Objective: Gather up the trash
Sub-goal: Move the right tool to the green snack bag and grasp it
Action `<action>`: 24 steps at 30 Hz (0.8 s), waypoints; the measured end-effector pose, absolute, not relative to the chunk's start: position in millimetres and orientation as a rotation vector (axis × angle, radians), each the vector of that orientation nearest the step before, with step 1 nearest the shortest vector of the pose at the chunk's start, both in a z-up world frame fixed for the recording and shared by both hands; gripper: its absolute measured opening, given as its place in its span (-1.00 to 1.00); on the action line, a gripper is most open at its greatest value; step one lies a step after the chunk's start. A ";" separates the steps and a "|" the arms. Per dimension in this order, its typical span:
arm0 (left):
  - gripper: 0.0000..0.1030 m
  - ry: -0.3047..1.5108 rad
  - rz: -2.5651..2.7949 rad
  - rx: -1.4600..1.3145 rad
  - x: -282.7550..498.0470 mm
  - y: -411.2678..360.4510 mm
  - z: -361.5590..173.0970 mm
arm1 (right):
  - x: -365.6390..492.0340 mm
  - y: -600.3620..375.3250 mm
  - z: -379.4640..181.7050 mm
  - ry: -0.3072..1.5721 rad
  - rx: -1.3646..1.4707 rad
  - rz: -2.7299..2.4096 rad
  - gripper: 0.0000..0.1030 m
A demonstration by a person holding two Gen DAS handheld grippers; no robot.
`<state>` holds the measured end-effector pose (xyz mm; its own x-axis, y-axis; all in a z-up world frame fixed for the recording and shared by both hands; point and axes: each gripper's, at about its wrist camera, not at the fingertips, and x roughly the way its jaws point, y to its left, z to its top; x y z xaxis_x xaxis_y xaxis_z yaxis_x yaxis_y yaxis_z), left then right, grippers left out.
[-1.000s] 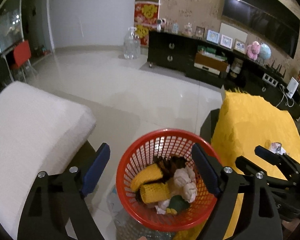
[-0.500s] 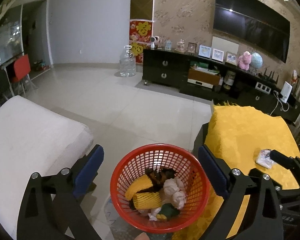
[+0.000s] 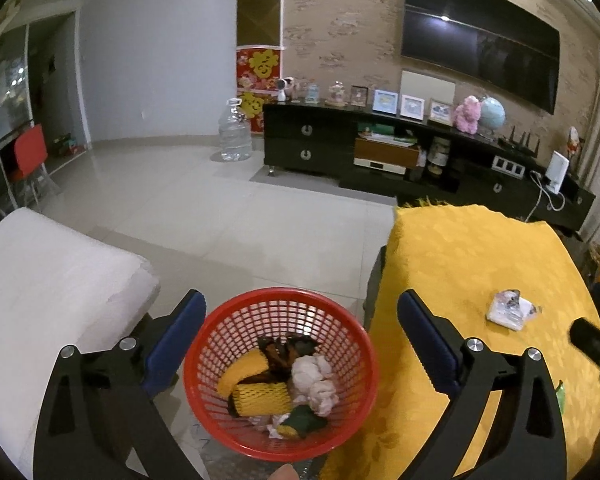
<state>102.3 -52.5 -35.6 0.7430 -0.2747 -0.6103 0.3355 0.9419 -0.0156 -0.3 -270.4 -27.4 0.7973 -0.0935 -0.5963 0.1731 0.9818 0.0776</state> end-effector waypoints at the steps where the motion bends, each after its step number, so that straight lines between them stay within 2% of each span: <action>1: 0.81 0.654 -0.339 0.098 101.7 -55.1 -36.1 | -8.4 -280.5 -28.2 0.630 0.140 -0.173 0.77; 8: 0.81 0.673 -0.379 0.104 97.3 -82.5 -40.6 | -51.1 -329.8 -49.0 0.653 0.189 -0.337 0.77; 17: 0.81 0.692 -0.429 0.138 86.8 -119.3 -47.8 | -78.6 -367.4 -115.4 0.797 0.295 -0.410 0.76; 20: 0.81 0.697 -0.434 0.145 85.1 -126.9 -49.7 | -76.4 -361.5 -134.0 0.847 0.288 -0.387 0.70; 24: 0.81 0.709 -0.438 0.159 83.5 -137.5 -53.1 | -72.5 -357.1 -156.1 0.914 0.310 -0.357 0.47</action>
<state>83.5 -137.5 -53.1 0.6728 -0.3340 -0.6601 0.4404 0.8978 -0.0053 -72.5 -357.1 -156.1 0.5600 -0.1675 -0.8114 0.4265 0.8979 0.1091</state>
